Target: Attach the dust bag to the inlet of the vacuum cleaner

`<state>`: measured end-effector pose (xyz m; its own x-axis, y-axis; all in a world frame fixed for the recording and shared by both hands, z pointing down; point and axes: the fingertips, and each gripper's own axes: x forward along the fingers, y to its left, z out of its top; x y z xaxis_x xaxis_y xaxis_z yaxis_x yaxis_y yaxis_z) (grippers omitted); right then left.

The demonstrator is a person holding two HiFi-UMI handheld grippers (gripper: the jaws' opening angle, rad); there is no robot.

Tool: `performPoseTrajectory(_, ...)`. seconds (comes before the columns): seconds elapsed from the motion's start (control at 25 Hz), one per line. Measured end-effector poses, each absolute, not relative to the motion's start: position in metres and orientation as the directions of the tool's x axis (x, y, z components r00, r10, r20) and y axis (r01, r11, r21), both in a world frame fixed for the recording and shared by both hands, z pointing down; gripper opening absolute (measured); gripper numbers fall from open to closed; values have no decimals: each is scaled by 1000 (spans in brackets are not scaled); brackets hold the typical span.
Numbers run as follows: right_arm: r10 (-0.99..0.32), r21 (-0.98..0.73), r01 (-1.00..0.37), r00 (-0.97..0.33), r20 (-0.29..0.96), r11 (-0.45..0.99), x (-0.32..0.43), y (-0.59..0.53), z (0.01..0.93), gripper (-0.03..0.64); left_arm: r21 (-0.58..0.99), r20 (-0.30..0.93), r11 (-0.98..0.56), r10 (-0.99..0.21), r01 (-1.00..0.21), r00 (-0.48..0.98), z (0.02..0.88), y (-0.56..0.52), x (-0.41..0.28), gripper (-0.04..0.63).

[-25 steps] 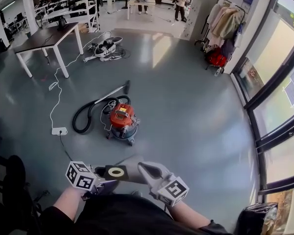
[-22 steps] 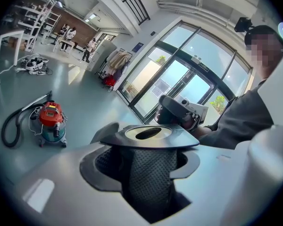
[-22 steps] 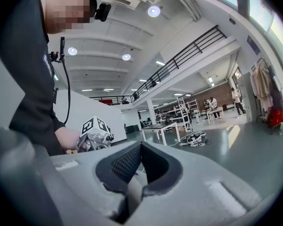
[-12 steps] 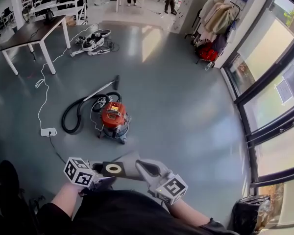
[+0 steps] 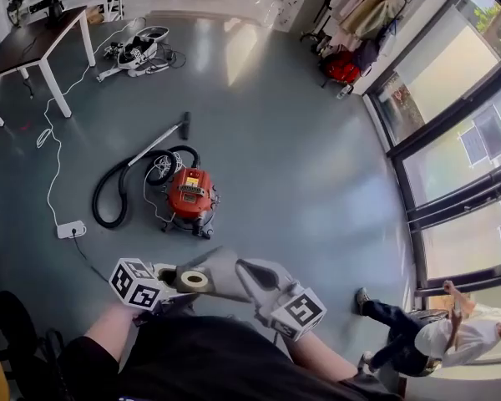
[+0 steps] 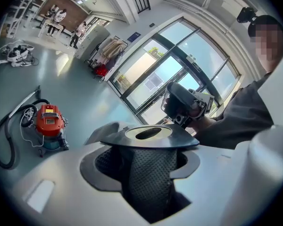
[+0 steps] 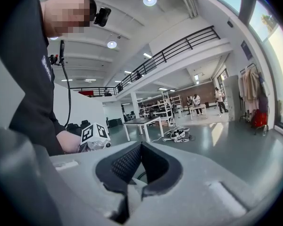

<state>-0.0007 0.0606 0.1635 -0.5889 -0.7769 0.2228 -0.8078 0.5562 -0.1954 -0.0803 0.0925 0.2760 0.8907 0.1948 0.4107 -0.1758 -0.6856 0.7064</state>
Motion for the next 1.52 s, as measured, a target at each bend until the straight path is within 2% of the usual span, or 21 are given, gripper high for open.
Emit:
performPoseTrajectory(0.24,-803,-188,-837,-546,238,513,-25,21,160,-7,735,383,-666,250,-129,889,281,63,-106,262)
performPoseTrajectory(0.64,-784,-177,-821,-571,244,542,-38,-14,163,-6,752,389,-645,263,-139,883,291,43,-112,262)
performPoseTrajectory(1.12,-698,-222,-734,-679,228,642,18,-45,186,-6,734,454,-633,189,-246,871,302,33,-60,262)
performPoseTrajectory(1.4,-620,-247,-662,-749,233,707,55,-54,207,-6,704,504,-620,93,-346,859,311,15,-18,264)
performPoseTrajectory(1.52,-601,-264,-648,-762,240,715,64,-57,217,-6,706,518,-609,94,-363,850,317,15,-8,263)
